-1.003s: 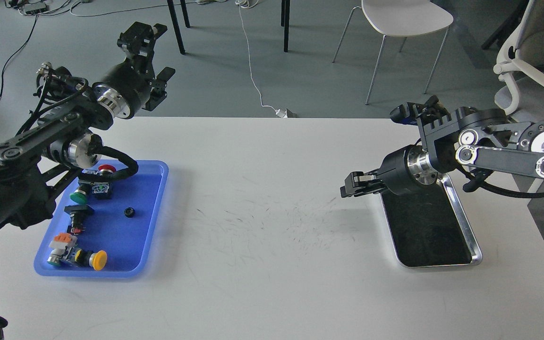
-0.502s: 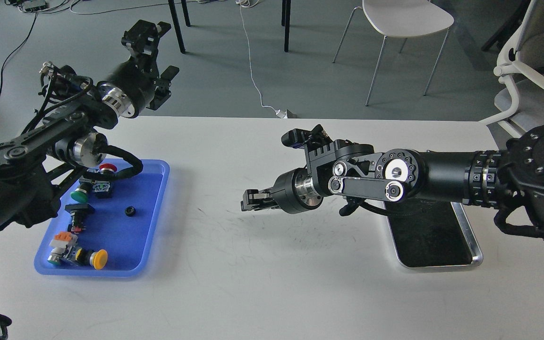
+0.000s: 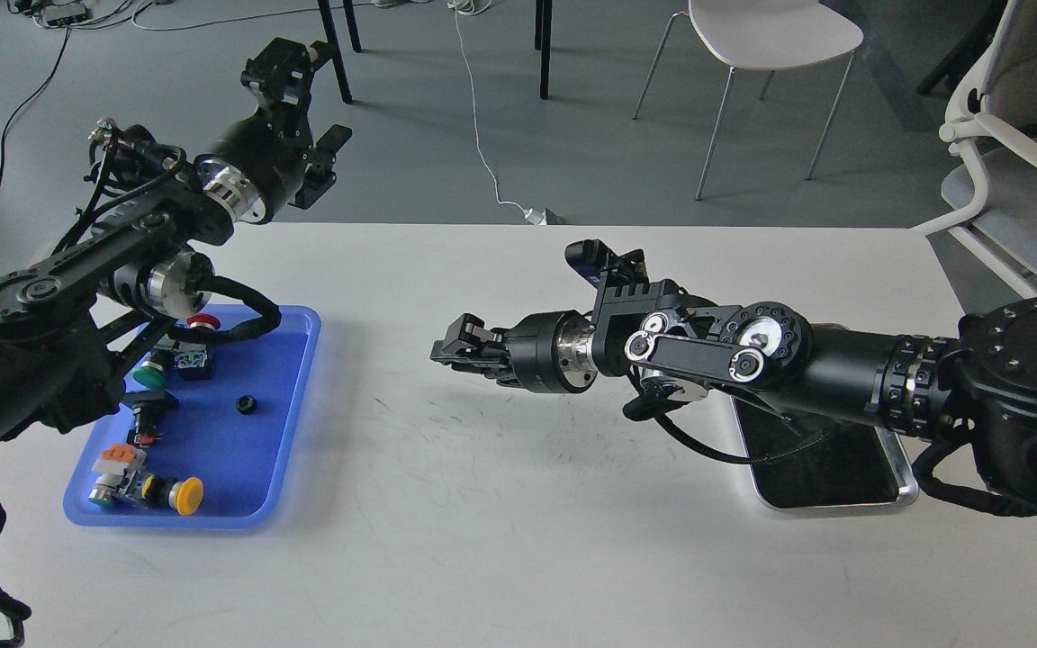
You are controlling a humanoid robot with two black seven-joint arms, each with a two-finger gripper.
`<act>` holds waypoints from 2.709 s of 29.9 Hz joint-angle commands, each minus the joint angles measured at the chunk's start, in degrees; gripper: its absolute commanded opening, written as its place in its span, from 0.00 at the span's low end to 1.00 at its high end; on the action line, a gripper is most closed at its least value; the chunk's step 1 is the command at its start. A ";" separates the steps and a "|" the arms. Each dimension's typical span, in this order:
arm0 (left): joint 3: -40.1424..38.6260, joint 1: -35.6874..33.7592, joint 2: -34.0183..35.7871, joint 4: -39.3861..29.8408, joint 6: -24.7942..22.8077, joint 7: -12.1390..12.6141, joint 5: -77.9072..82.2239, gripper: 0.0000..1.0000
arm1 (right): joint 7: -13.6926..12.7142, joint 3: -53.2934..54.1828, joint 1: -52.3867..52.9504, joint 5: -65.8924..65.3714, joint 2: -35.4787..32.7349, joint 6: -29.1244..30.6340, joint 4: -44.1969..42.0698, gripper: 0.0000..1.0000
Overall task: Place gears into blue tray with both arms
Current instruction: 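Carry the gear with the right gripper to mid-table and release it, then retract the right arm upward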
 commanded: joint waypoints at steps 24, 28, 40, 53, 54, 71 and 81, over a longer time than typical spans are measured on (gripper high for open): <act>-1.03 -0.07 -0.20 0.00 -0.01 0.00 0.01 0.98 | -2.02 -0.27 -8.35 2.54 -0.01 -0.09 1.49 0.40; -1.03 -0.07 -0.20 0.00 -0.01 0.00 0.01 0.98 | -2.72 -0.27 -8.35 4.29 -0.01 -0.09 1.49 0.46; -0.95 0.11 -0.46 0.35 -0.01 0.00 0.09 0.98 | -3.16 0.26 -4.93 6.15 -0.01 0.61 0.88 0.92; -1.83 -1.38 -0.55 7.81 -1.14 0.88 -0.08 0.98 | -2.64 18.08 -1.05 6.24 -8.17 2.72 0.88 0.95; -1.83 -1.38 -0.55 8.69 -2.45 0.45 -0.17 0.98 | -2.64 20.01 -1.23 6.24 -9.84 2.63 0.79 0.95; -2.62 -1.12 2.69 -0.08 -7.47 0.80 1.06 0.98 | -2.72 62.73 -32.51 19.95 -37.19 2.46 1.23 0.97; 6.25 -0.51 18.41 -20.63 -9.24 0.44 35.38 0.98 | 0.53 73.11 -45.78 22.05 -37.28 10.27 1.41 0.97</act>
